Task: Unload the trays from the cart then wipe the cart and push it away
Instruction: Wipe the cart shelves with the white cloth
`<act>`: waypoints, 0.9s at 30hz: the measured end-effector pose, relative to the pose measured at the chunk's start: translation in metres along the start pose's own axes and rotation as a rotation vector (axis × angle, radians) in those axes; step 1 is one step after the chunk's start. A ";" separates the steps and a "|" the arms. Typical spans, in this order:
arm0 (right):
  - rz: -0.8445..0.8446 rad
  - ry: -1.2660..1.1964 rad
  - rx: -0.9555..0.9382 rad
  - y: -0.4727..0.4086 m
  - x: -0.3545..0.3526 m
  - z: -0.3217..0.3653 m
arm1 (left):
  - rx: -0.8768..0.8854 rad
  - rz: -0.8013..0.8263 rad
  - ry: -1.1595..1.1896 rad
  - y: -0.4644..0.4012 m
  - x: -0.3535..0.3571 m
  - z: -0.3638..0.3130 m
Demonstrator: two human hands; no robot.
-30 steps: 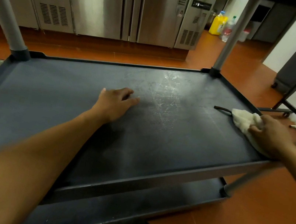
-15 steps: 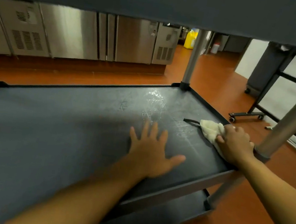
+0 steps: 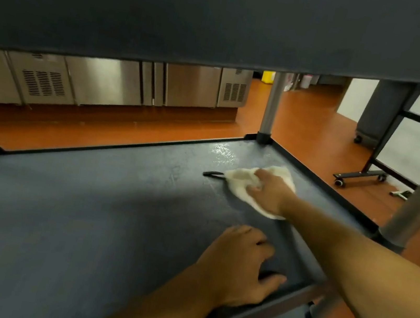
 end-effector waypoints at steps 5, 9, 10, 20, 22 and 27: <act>0.288 -0.192 -0.408 0.028 0.049 0.116 | 0.075 -0.005 0.185 0.004 0.006 0.002; 0.195 -0.191 -0.392 0.021 0.038 0.093 | 0.042 0.003 0.145 0.008 0.003 0.005; 0.149 -0.163 -0.356 0.014 0.029 0.076 | 0.013 0.037 0.145 0.008 0.002 0.006; -0.218 -0.084 0.184 -0.029 -0.044 -0.106 | -0.035 0.465 0.023 -0.004 0.017 0.001; -0.221 -0.122 0.195 -0.044 -0.036 -0.104 | 0.011 0.647 -0.114 -0.012 0.031 0.007; -0.219 -0.078 0.201 -0.081 -0.027 -0.071 | 0.200 0.729 -0.383 -0.024 0.036 0.010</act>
Point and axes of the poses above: each hand's wrist, its own y-axis away from the middle knuckle, its own x-axis out of the palm, z = x × y, the point moved 7 cm from there along -y, towards the middle knuckle, and after that the axes turned 1 degree about -z, right-handed, at the moved point
